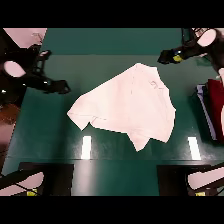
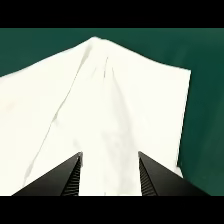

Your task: Fold the shirts.

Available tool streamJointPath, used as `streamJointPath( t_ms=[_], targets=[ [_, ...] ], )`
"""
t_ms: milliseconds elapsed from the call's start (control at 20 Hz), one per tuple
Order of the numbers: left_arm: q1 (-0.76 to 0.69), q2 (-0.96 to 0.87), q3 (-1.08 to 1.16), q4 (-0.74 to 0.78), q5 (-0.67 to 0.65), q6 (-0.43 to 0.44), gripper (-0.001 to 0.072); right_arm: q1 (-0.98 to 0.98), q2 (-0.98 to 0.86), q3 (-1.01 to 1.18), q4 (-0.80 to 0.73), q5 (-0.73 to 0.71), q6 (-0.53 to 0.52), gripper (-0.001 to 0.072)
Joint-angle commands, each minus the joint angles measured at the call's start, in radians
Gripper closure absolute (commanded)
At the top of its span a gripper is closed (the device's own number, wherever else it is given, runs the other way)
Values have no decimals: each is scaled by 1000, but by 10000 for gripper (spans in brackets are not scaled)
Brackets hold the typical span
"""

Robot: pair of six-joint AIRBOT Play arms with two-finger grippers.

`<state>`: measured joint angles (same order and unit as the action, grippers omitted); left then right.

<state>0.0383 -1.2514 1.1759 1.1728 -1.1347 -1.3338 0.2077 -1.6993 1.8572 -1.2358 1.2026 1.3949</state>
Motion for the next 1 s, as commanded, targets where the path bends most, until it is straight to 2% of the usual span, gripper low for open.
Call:
streamJointPath(
  t_ms=[0, 150, 300, 450, 750, 900, 950],
  targets=[
    [137, 44, -32, 16, -183, -12, 52, -57, 50, -47, 155, 174, -54, 304],
    [158, 163, -254, -30, -115, -48, 51, -70, 168, -229, 196, 156, -66, 304],
    [154, 276, -505, -210, -58, -54, 51, -70, 288, -388, 196, 98, -69, 304],
    [154, 309, -673, -336, -14, -50, 51, -71, 384, -499, 194, -7, -69, 304],
    [143, 309, -769, -412, 86, -32, 52, -71, 481, -596, 195, -105, -69, 304],
    [24, 309, -769, -425, 185, -35, 52, -70, 481, -593, 197, -101, -68, 304],
    [-21, 309, -769, -420, 229, -60, 52, -70, 481, -593, 197, -100, -68, 304]
  ],
)
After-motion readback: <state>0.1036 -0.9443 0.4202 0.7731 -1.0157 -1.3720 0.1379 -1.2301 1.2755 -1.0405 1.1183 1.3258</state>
